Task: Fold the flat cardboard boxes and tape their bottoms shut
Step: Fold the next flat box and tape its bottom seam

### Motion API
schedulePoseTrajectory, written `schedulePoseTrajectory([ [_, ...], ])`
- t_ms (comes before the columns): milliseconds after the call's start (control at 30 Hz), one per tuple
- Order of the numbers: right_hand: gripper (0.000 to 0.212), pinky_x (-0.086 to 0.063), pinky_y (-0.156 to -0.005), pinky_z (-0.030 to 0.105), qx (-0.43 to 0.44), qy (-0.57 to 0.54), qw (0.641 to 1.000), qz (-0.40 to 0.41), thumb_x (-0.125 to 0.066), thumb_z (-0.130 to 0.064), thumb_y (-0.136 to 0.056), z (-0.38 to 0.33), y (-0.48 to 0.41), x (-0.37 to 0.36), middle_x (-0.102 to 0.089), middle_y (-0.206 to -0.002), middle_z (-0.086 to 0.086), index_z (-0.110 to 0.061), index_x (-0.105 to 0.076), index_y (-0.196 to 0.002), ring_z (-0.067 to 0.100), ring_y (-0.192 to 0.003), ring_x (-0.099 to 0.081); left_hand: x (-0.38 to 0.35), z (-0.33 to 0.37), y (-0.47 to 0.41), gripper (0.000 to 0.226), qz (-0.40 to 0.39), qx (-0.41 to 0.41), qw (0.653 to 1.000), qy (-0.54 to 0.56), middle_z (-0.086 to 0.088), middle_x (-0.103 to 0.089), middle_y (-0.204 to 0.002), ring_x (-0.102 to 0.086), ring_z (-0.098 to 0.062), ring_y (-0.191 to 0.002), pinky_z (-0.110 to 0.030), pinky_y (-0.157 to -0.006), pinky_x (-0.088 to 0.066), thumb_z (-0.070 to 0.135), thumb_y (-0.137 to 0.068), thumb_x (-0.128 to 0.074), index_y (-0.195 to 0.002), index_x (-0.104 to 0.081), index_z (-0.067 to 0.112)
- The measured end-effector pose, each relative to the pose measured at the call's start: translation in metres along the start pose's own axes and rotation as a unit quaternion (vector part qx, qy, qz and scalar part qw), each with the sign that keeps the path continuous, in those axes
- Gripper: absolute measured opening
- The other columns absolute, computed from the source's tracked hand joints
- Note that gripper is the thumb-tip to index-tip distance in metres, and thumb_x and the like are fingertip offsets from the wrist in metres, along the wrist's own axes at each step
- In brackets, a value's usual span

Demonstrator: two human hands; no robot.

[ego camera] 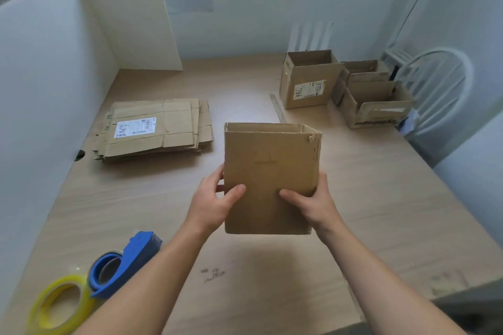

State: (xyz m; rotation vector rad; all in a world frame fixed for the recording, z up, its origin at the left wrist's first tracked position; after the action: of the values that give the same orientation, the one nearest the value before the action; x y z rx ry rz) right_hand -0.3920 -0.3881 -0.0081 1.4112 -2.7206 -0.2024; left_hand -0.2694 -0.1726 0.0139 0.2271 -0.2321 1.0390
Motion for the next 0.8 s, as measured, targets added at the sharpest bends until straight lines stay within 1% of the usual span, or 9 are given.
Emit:
schedulePoseTrajectory([
  [67,0.099,-0.055,-0.076,0.022,-0.007,-0.009,1.000,0.020,-0.094,-0.038,-0.050,-0.001,-0.008,0.019,-0.064,-0.118,-0.009,-0.036,-0.042,-0.133,0.005,-0.100,-0.066,-0.016,0.016,-0.012,0.063,-0.024,-0.010,1.000,-0.009,0.007,-0.061,-0.126,-0.063,-0.014,-0.107,-0.044,-0.093,-0.055,0.055,-0.076,-0.066,-0.136,-0.052,0.044],
  [133,0.095,-0.055,-0.076,0.024,-0.009,-0.017,0.999,0.047,-0.094,-0.039,-0.049,-0.002,-0.019,0.041,-0.067,-0.114,-0.010,-0.036,-0.046,-0.131,0.006,-0.098,-0.067,-0.031,0.032,-0.026,0.065,-0.035,-0.019,0.999,-0.024,0.006,-0.060,-0.128,-0.063,-0.014,-0.108,-0.044,-0.094,-0.054,0.053,-0.076,-0.066,-0.138,-0.050,0.042],
  [233,0.099,-0.054,-0.069,0.019,-0.001,-0.033,0.996,0.086,-0.095,-0.043,-0.043,-0.007,-0.042,0.074,-0.067,-0.113,-0.012,-0.036,-0.047,-0.130,0.000,-0.093,-0.067,-0.056,0.056,-0.053,0.064,-0.042,-0.036,0.998,-0.039,0.009,-0.059,-0.129,-0.063,-0.012,-0.109,-0.044,-0.094,-0.054,0.050,-0.077,-0.066,-0.139,-0.051,0.039],
  [400,0.100,-0.054,-0.080,0.030,0.016,-0.053,0.994,0.095,-0.095,-0.045,-0.045,-0.020,-0.098,0.121,-0.064,-0.117,-0.015,-0.041,-0.045,-0.131,0.007,-0.102,-0.064,-0.103,0.090,-0.109,0.067,-0.043,-0.053,0.995,-0.077,0.015,-0.057,-0.132,-0.058,-0.010,-0.116,-0.043,-0.098,-0.052,0.051,-0.078,-0.065,-0.142,-0.047,0.039],
  [433,0.095,-0.055,-0.079,0.030,0.020,-0.054,0.994,0.095,-0.094,-0.044,-0.046,-0.022,-0.112,0.131,-0.065,-0.114,-0.017,-0.044,-0.047,-0.128,0.006,-0.101,-0.065,-0.111,0.094,-0.122,0.068,-0.039,-0.053,0.994,-0.093,0.014,-0.055,-0.134,-0.056,-0.011,-0.118,-0.043,-0.098,-0.051,0.052,-0.079,-0.066,-0.143,-0.045,0.039],
  [533,0.079,-0.056,-0.067,0.020,0.039,-0.053,0.994,0.093,-0.094,-0.039,-0.051,-0.026,-0.157,0.161,-0.066,-0.104,-0.026,-0.056,-0.050,-0.113,-0.002,-0.094,-0.066,-0.127,0.100,-0.164,0.076,-0.012,-0.050,0.987,-0.149,0.006,-0.050,-0.143,-0.051,-0.012,-0.121,-0.041,-0.101,-0.048,0.048,-0.084,-0.072,-0.150,-0.037,0.030],
  [633,0.080,-0.055,-0.067,0.016,0.055,-0.046,0.993,0.096,-0.095,-0.036,-0.054,-0.029,-0.203,0.186,-0.065,-0.108,-0.025,-0.056,-0.049,-0.117,-0.002,-0.096,-0.065,-0.133,0.103,-0.199,0.077,-0.001,-0.078,0.961,-0.264,0.003,-0.051,-0.142,-0.050,-0.013,-0.124,-0.035,-0.103,-0.044,0.050,-0.085,-0.070,-0.150,-0.038,0.025],
  [733,0.091,-0.056,-0.075,0.023,0.067,-0.029,0.994,0.087,-0.095,-0.037,-0.053,-0.029,-0.251,0.199,-0.064,-0.113,-0.025,-0.051,-0.045,-0.128,0.001,-0.104,-0.064,-0.140,0.102,-0.230,0.071,-0.023,-0.094,0.918,-0.386,0.001,-0.050,-0.142,-0.045,-0.017,-0.130,-0.035,-0.106,-0.040,0.051,-0.088,-0.065,-0.148,-0.040,0.024],
  [800,0.096,-0.056,-0.081,0.028,0.069,-0.008,0.995,0.075,-0.096,-0.039,-0.053,-0.026,-0.280,0.200,-0.063,-0.115,-0.027,-0.053,-0.043,-0.132,-0.001,-0.105,-0.062,-0.143,0.101,-0.249,0.064,-0.031,-0.104,0.881,-0.461,0.002,-0.050,-0.142,-0.044,-0.019,-0.130,-0.037,-0.105,-0.041,0.052,-0.091,-0.060,-0.146,-0.043,0.024],
])
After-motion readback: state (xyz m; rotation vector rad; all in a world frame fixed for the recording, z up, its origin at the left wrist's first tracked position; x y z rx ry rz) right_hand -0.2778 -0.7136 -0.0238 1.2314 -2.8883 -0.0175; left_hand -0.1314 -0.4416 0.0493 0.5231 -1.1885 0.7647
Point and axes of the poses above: each hand's wrist, its own y-axis away from the middle knuckle, its own x-axis out of the back of the hand, z = x × y, the point moved 10 cm from there along -y, towards the middle knuckle
